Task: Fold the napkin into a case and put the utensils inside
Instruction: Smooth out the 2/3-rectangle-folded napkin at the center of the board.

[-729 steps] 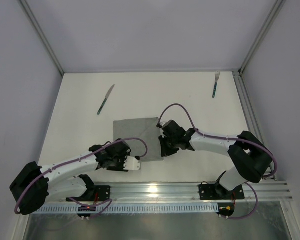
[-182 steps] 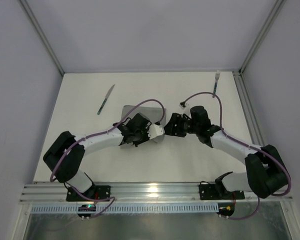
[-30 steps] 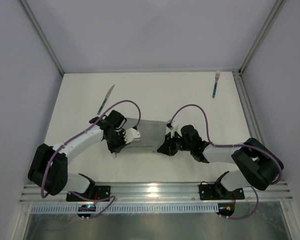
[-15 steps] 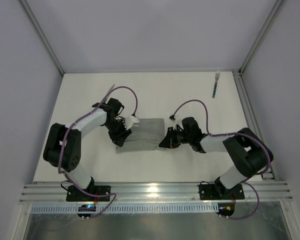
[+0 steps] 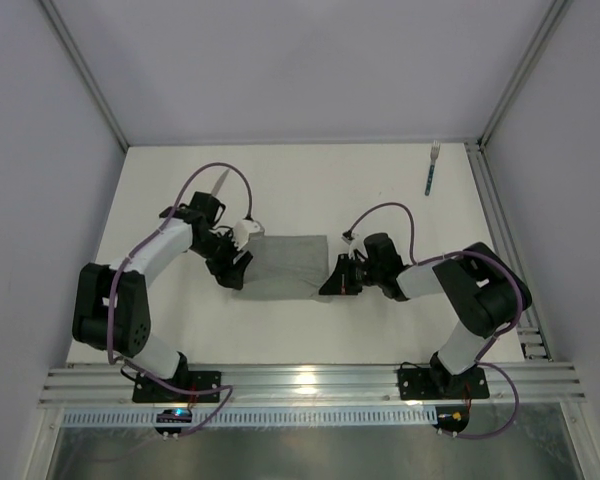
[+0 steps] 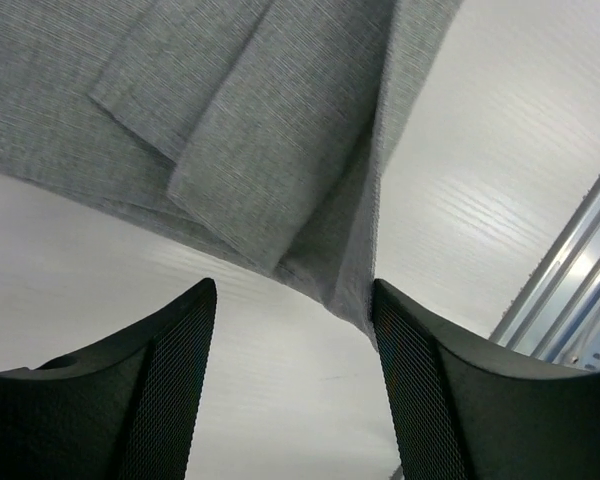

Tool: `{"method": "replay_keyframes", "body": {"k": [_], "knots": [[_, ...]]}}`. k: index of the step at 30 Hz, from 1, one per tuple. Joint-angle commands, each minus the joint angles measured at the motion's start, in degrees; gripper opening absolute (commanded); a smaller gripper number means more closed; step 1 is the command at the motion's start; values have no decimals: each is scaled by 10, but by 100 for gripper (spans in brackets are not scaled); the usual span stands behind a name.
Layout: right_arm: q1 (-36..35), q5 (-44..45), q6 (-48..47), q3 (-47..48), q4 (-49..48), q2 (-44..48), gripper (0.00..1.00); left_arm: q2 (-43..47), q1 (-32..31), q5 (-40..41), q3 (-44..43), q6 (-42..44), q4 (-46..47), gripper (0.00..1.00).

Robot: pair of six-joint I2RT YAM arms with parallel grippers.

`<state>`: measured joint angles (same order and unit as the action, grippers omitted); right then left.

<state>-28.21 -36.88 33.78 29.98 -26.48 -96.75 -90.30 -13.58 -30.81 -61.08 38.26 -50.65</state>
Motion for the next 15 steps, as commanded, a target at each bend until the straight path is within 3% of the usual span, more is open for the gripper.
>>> {"method": "replay_keyframes", "body": {"k": [1,4,5,6,9,10,15], "knots": [[2,3,8,15,3,9,3,50,-3,-13,38,18,-6,66],[2,6,6,19,11,9,3,71,-3,-22,59,20,0,69],[2,6,4,20,13,9,3,74,-3,-28,61,21,1,80],[2,6,5,21,15,9,3,79,-3,-42,67,20,2,82],[2,8,4,24,20,9,3,81,-3,-50,67,38,-13,84],[2,8,3,24,22,10,3,80,-3,-43,66,47,-31,99],[2,12,-6,28,37,11,3,127,-9,-15,87,91,-65,99]]}}
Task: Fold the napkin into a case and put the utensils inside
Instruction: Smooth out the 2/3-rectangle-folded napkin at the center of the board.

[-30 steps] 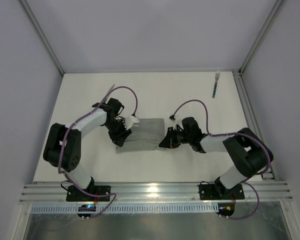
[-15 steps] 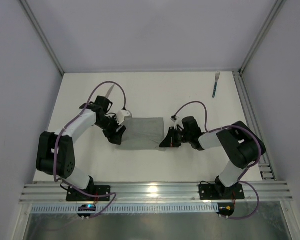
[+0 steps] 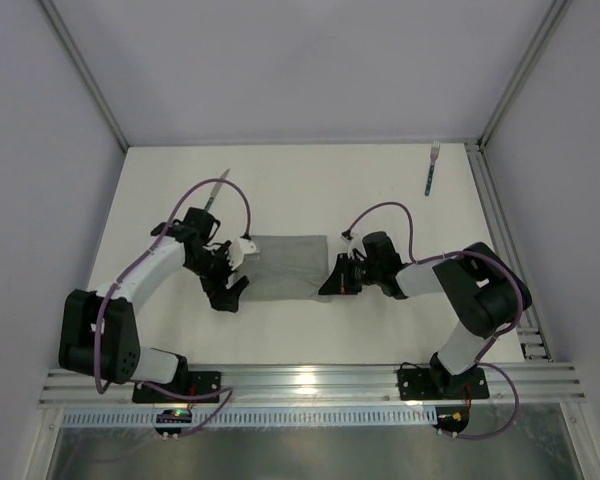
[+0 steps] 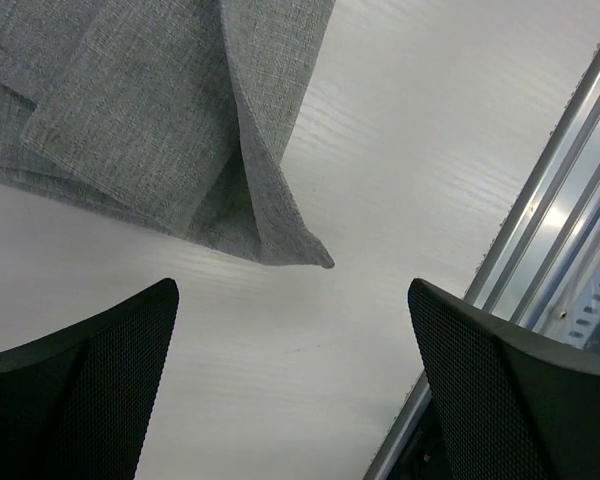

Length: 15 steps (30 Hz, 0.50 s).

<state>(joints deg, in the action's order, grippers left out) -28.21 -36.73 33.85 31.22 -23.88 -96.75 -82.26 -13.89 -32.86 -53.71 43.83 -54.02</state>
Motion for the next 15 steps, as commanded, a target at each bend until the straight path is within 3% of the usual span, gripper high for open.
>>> {"method": "replay_keyframes", "body": {"k": [1,5,9,12,13,15], "knots": [[2,10,-7,16,12,11,3,56,-16,38,22,26,-19,99],[2,11,-9,20,16,10,3,60,-32,101,56,-57,95,98],[3,10,-13,25,23,5,3,56,-46,97,70,-95,170,94],[3,11,-22,28,37,8,3,37,-52,126,70,-118,198,78],[2,11,-26,31,44,9,3,31,-51,132,69,-126,200,58],[2,11,-42,37,66,13,3,25,-51,122,66,-127,196,44]]}}
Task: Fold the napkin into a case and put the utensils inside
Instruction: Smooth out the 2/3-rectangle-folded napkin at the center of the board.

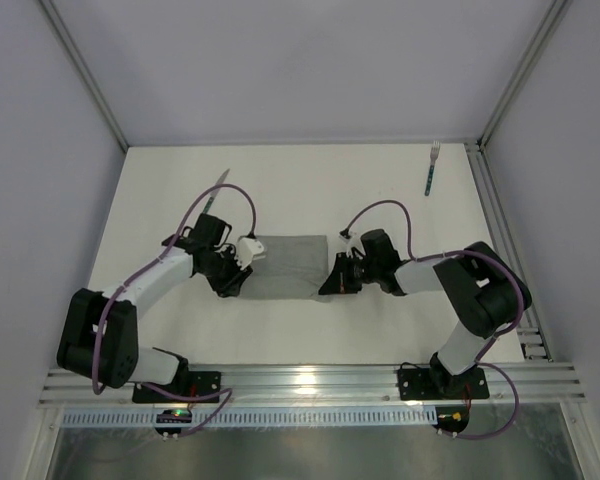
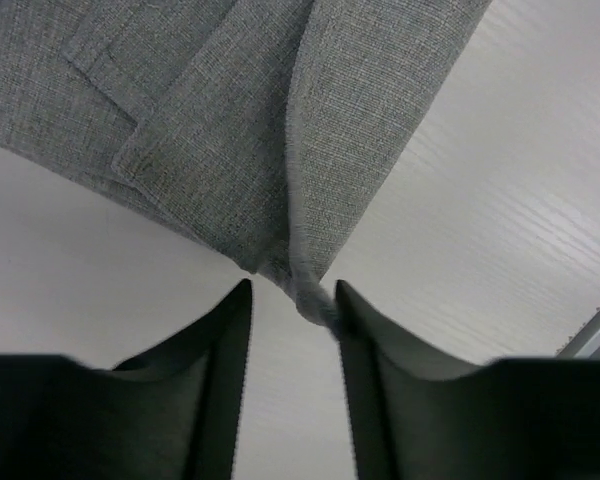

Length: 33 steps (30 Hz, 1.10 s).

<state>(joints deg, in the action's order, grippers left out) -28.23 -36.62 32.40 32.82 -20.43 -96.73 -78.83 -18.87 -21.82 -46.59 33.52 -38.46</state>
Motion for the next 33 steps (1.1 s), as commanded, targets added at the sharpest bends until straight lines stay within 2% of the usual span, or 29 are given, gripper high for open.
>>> {"method": "replay_keyframes", "body": {"k": [1,3,4,10,19,23,26,29,33], "knots": [[3,10,-32,22,38,15,3,-6,-1,7,-4,-24,32,34],[2,13,-46,27,58,22,3,0,-1,1,-3,-25,25,21],[3,14,-51,29,65,25,3,7,-1,6,-2,-26,25,1],[1,-3,-81,51,114,36,3,22,4,-6,-16,-34,-1,0],[-37,-42,-124,67,225,72,3,57,9,-76,-30,6,-141,0],[-36,-107,-96,79,208,51,3,53,24,-111,-46,-4,-133,0],[-32,-85,-123,111,237,26,3,21,48,-111,-75,-28,-106,0],[-27,-62,-149,148,270,-5,8,-31,71,-96,-92,-45,-78,0],[-14,-59,-139,136,239,-23,24,-98,83,-73,-90,-52,-51,0]]}}
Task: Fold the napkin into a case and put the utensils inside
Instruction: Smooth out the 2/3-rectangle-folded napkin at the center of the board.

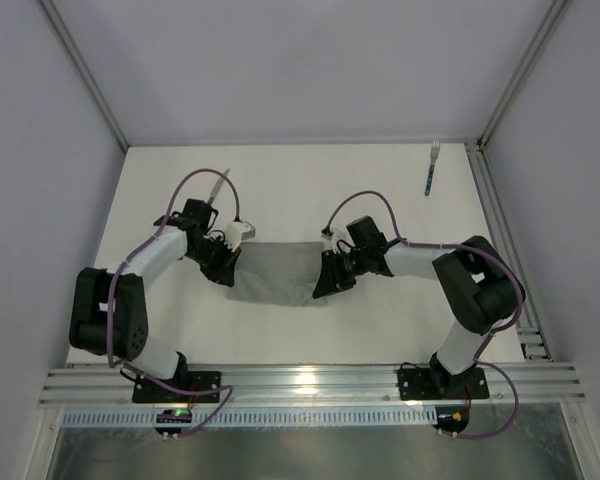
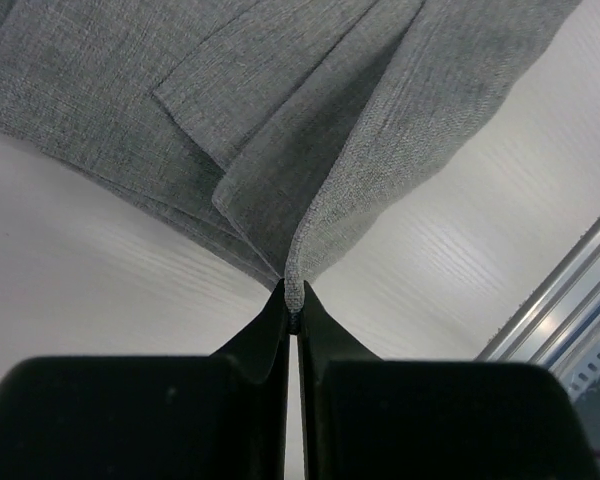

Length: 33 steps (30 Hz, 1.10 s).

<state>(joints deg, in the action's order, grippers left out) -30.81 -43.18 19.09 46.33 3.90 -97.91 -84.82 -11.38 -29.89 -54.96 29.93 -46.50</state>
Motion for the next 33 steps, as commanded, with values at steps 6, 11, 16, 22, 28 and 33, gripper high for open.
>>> {"method": "replay_keyframes", "body": {"k": [6,11,16,22,28,33], "knots": [[26,20,6,-5,-35,-13,42,-78,8,6,-1,-15,40,1],[29,53,-11,3,-54,14,49,-74,8,27,10,-14,52,2],[29,71,-23,17,-43,6,50,-63,8,19,19,0,45,8],[29,80,-10,5,-77,11,48,-33,8,11,21,7,31,16],[29,124,-23,6,-53,26,62,-33,8,26,24,0,32,17],[28,163,-40,14,-43,66,69,-44,7,24,28,-6,36,13]]}}
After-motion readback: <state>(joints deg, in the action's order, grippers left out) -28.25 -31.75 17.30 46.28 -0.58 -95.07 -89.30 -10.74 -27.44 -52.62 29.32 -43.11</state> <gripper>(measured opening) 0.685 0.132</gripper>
